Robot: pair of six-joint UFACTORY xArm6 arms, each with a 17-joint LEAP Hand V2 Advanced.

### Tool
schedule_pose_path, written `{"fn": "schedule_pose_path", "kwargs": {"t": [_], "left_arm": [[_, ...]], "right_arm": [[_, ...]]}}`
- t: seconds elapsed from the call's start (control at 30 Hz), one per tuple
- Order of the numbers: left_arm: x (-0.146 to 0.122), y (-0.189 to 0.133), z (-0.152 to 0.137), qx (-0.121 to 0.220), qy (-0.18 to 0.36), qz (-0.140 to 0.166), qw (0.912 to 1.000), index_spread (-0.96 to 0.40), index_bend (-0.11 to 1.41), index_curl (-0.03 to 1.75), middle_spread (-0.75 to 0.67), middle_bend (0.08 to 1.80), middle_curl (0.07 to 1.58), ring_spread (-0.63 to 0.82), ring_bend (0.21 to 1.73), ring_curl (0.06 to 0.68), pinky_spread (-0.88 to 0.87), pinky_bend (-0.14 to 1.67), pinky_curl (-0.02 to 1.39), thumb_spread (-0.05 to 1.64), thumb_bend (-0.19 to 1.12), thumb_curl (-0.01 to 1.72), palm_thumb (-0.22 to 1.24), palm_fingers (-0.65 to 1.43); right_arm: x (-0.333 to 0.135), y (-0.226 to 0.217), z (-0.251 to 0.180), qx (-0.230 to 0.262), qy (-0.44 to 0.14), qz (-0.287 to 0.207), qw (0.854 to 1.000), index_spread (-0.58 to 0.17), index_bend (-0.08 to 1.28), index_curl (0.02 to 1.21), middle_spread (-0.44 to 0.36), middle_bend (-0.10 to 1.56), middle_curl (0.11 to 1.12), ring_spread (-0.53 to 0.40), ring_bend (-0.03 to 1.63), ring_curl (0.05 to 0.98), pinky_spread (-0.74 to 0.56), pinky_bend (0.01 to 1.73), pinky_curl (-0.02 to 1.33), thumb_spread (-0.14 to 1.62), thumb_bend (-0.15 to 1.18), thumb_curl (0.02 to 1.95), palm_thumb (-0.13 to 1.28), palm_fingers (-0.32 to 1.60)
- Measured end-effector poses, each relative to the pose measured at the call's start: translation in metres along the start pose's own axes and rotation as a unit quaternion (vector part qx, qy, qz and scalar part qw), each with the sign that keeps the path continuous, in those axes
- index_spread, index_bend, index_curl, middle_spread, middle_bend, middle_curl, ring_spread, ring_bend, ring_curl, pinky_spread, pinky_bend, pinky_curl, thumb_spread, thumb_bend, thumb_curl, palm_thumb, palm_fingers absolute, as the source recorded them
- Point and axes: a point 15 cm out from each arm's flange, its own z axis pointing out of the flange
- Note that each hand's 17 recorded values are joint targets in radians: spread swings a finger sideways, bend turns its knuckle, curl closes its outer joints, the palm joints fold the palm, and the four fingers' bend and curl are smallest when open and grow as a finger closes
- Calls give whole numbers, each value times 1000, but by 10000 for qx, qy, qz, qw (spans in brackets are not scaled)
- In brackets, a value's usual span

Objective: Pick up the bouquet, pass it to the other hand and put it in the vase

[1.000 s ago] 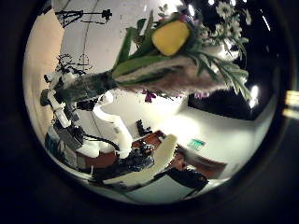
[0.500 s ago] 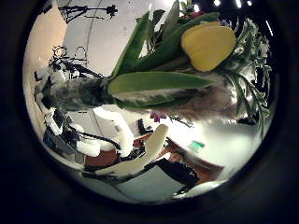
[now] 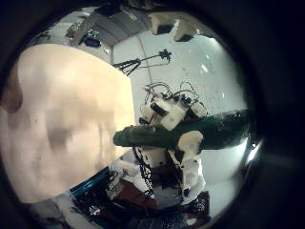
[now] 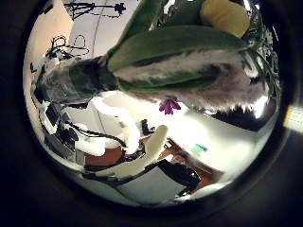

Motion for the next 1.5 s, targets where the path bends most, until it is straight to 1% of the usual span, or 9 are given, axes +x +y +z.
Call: {"fn": "schedule_pose_path", "kwargs": {"t": [0.6,0.9,1.0,1.13,1.23,1.33,1.37,1.43,1.5], "left_arm": [[-21,-18,6,-172,-73,-320,9993,199,186,366,50,439,503,327,523,206,353,183,270,829,-33,340,392,209],[-27,-20,12,-336,-246,-529,9977,115,235,455,-68,596,623,105,606,224,275,165,233,840,-30,342,428,307],[-30,-21,14,-401,-281,-637,9968,52,268,524,-150,734,740,-72,718,255,169,180,222,849,-28,344,459,370],[-30,-21,15,-379,-242,-686,9966,-5,243,595,-225,790,849,-230,841,297,25,279,252,861,-28,346,491,435],[-30,-22,14,-332,-201,-720,9966,-83,203,682,-297,812,939,-388,1001,359,-273,504,305,868,-28,347,514,618],[-28,-22,14,-295,-150,-705,9970,-133,214,754,-335,822,986,-442,1069,395,-411,610,336,873,-26,348,531,698],[-28,-23,14,-261,-123,-707,9971,-180,216,813,-371,788,1004,-473,1146,414,-536,757,370,877,-23,349,553,853],[-28,-25,14,-145,-30,-726,9973,-247,233,917,-411,774,1049,-488,1205,452,-635,890,427,883,-21,354,586,939],[-29,-24,14,-86,65,-734,9972,-297,255,989,-439,773,1071,-488,1241,473,-670,948,456,887,-21,355,606,1032]], "right_arm": [[18,-7,14,-166,-72,82,9998,-309,997,1110,-157,1354,797,-202,1449,674,-273,1019,1228,-16,-10,907,1233,1116],[28,-8,21,-238,-83,170,9995,-309,996,1111,-157,1353,796,-203,1452,675,-273,1017,1230,-15,-10,912,1232,1117],[29,-8,22,-250,-85,187,9995,-309,996,1111,-157,1353,796,-203,1453,676,-273,1017,1231,-15,-10,912,1232,1117],[30,-7,26,-328,-86,185,9993,-309,996,1111,-157,1354,796,-203,1453,678,-273,1016,1232,-15,-10,914,1231,1117],[30,-5,30,-415,-86,187,9989,-309,998,1111,-157,1355,796,-205,1451,680,-273,1017,1232,-8,-9,917,1234,1115],[30,-1,35,-544,-54,171,9984,-309,998,1111,-157,1356,796,-206,1445,681,-273,1022,1234,-1,-9,922,1233,1113],[33,0,34,-567,12,169,9982,-310,997,1113,-158,1356,797,-206,1445,681,-273,1024,1235,7,-6,924,1238,1110],[39,1,33,-572,158,163,9981,-310,997,1115,-158,1354,798,-206,1445,682,-274,1026,1236,21,-7,927,1236,1108],[45,2,33,-557,287,179,9979,-311,984,1114,-163,1345,798,-211,1416,680,-277,1049,1227,137,-15,932,1219,1093]]}}
